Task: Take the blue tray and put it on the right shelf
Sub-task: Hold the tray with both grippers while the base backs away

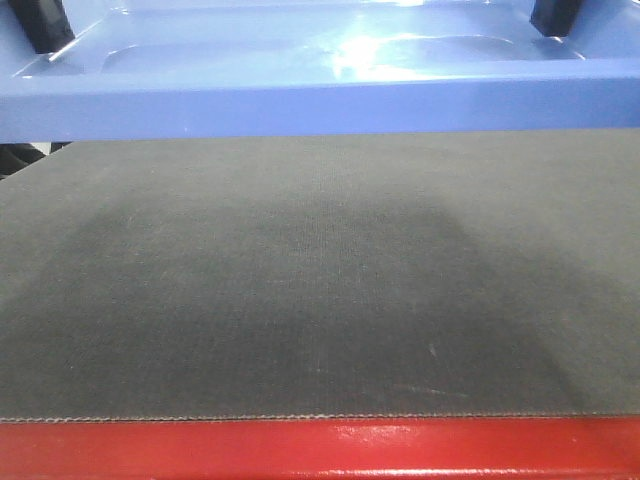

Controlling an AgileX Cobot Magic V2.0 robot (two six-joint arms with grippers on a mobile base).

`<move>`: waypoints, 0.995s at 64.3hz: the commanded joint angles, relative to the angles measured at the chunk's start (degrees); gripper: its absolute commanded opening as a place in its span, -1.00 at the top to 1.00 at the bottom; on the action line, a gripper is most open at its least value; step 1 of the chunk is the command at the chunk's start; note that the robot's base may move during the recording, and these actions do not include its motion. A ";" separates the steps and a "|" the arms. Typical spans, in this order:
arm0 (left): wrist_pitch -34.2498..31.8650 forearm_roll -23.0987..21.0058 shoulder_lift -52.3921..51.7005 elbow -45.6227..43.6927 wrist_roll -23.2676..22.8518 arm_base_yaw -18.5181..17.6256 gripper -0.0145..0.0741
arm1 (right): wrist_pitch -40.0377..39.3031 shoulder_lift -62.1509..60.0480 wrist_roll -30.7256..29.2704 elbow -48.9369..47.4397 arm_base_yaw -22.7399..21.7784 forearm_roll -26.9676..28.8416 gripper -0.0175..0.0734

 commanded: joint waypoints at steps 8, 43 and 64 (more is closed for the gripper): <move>6.07 -0.79 -1.83 -1.25 2.21 -1.08 0.78 | -4.55 -2.03 -1.48 -1.90 0.26 -0.42 0.49; 6.07 -2.81 -1.83 -1.25 2.21 -1.08 0.78 | -4.55 -2.03 -1.48 -1.90 0.26 -0.42 0.49; 6.07 -4.05 -1.83 -1.25 2.21 -1.08 0.78 | -4.55 -2.03 -1.48 -1.90 0.26 -0.42 0.49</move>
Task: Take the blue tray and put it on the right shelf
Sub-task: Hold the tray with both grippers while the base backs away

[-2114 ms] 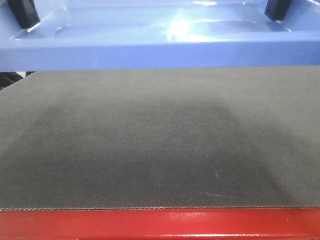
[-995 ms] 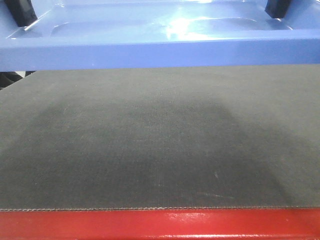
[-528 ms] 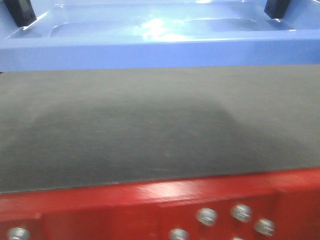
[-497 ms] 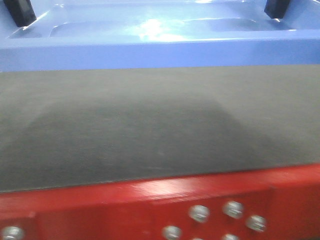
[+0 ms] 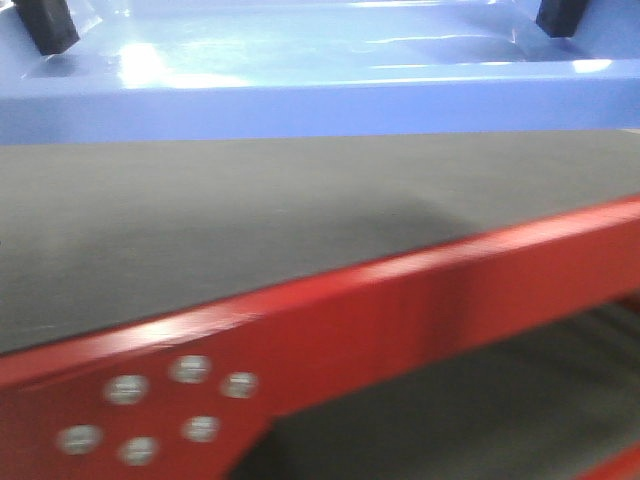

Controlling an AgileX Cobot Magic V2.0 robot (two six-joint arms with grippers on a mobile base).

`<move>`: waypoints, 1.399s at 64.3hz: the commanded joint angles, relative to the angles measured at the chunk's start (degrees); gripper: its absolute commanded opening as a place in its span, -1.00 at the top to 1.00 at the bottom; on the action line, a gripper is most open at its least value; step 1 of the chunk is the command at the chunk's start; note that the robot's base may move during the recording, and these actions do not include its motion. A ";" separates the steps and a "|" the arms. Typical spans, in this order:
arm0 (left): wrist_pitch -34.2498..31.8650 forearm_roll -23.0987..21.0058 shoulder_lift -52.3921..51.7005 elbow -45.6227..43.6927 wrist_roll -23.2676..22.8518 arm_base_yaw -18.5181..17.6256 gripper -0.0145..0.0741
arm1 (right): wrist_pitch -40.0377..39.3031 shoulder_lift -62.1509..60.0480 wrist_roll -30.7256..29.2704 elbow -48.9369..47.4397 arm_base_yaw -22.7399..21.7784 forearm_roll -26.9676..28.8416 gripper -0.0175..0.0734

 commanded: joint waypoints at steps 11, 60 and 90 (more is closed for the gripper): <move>5.97 -2.38 -1.83 -1.38 2.21 -1.08 0.78 | -4.65 -2.03 -1.39 -1.90 0.26 0.10 0.49; 5.97 -3.30 -1.83 -1.38 2.21 -1.08 0.78 | -4.65 -2.03 -1.39 -1.90 0.26 0.10 0.49; 5.97 -3.47 -1.83 -1.38 2.21 -1.08 0.78 | -4.65 -2.03 -1.39 -1.90 0.26 0.10 0.49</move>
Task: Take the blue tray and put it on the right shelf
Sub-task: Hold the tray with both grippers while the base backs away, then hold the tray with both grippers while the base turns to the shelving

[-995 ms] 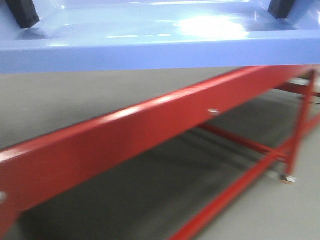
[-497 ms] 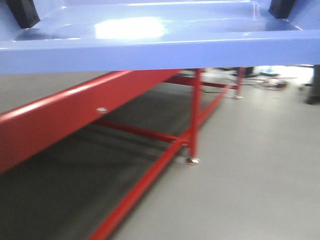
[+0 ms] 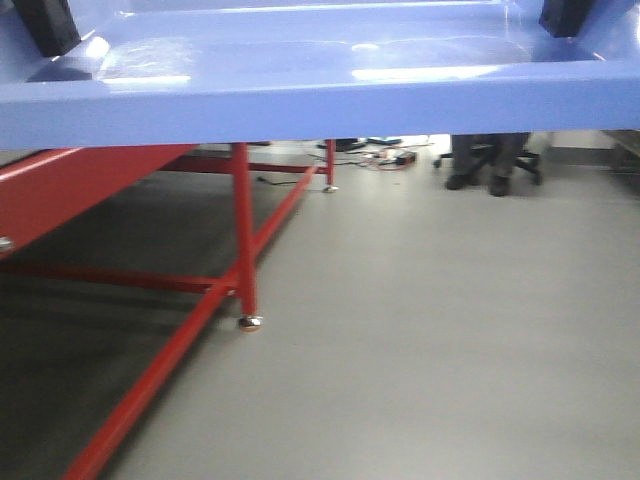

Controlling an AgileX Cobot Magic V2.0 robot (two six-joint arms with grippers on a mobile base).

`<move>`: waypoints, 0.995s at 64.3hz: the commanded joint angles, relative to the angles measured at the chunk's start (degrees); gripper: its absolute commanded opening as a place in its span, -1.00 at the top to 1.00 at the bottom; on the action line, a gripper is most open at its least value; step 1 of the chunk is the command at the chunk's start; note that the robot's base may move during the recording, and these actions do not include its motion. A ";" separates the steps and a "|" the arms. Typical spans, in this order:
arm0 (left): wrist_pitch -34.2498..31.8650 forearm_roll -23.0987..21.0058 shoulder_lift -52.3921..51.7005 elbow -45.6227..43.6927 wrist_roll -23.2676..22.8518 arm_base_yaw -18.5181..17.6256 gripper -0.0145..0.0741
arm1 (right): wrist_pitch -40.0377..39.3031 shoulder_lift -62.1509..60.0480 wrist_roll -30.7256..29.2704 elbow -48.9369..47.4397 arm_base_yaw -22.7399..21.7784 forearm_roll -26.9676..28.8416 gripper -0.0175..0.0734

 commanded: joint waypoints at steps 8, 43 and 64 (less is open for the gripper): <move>5.86 -2.89 -1.83 -1.50 2.21 -1.08 0.78 | -4.87 -2.03 -1.39 -1.90 0.26 0.44 0.49; 5.86 -3.13 -1.83 -1.50 2.21 -1.08 0.78 | -4.87 -2.03 -1.39 -1.90 0.26 0.44 0.49; 5.86 -3.36 -1.83 -1.50 2.21 -1.08 0.78 | -4.87 -2.03 -1.39 -1.90 0.26 0.44 0.49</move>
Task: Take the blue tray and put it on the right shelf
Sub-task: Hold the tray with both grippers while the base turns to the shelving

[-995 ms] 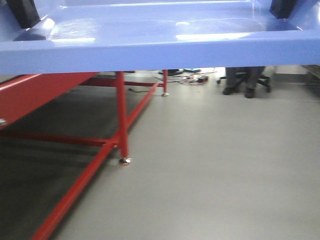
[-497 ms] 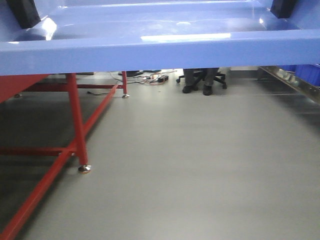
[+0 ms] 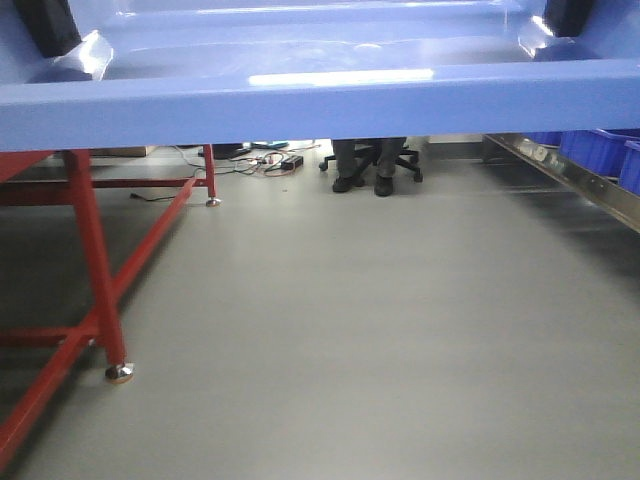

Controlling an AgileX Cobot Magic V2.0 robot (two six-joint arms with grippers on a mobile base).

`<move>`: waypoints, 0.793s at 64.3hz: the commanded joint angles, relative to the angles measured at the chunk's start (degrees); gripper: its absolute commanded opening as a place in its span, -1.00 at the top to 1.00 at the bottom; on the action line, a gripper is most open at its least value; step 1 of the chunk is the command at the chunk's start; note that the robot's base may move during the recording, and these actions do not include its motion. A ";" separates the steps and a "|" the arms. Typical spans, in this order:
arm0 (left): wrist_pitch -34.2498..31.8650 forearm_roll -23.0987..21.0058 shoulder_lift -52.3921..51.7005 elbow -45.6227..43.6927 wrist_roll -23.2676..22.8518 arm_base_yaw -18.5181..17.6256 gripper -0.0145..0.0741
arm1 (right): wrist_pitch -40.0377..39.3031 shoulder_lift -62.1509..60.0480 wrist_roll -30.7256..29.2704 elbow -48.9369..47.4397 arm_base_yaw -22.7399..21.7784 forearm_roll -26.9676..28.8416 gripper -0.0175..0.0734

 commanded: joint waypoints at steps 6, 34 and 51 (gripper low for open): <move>5.52 -3.05 -1.83 -1.50 2.21 -1.08 0.78 | -5.18 -2.03 -1.39 -1.90 0.26 0.44 0.49; 5.52 -3.05 -1.83 -1.50 2.21 -1.08 0.78 | -5.18 -2.03 -1.39 -1.90 0.26 0.44 0.49; 5.52 -3.05 -1.83 -1.50 2.21 -1.08 0.78 | -5.18 -2.03 -1.39 -1.90 0.26 0.44 0.49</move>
